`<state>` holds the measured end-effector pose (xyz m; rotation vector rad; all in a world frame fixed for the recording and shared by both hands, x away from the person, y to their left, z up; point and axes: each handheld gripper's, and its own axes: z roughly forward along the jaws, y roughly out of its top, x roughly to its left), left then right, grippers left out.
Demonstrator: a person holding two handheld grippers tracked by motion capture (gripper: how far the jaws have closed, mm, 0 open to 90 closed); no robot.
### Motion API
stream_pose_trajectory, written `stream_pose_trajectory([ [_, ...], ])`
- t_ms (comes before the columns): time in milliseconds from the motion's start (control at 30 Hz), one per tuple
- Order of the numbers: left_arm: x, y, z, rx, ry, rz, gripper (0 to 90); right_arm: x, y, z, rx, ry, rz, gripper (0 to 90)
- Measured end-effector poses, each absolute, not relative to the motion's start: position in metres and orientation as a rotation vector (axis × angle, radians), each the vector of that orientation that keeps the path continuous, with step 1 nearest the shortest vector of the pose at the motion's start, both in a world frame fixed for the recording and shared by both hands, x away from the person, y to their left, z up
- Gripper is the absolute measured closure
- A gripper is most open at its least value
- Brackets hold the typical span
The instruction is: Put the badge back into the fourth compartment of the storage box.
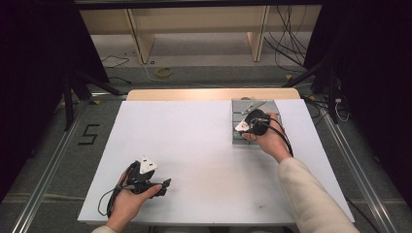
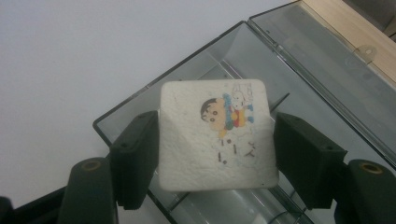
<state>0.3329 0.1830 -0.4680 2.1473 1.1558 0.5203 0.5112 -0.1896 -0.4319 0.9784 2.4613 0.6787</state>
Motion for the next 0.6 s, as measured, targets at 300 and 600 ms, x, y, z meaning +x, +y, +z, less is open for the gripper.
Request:
stream_pose_trajectory([
  [300, 0.3332, 0.1827, -0.4682, 2.148, 1.151, 0.523, 19.3, 0.5145, -0.1881, -0.4381, 0.987, 2.484, 0.644, 33.9],
  [600, 0.3334, 0.1821, -0.4686, 2.147, 1.153, 0.522, 19.2, 0.5133, -0.1824, -0.4382, 0.991, 2.504, 0.723, 33.8],
])
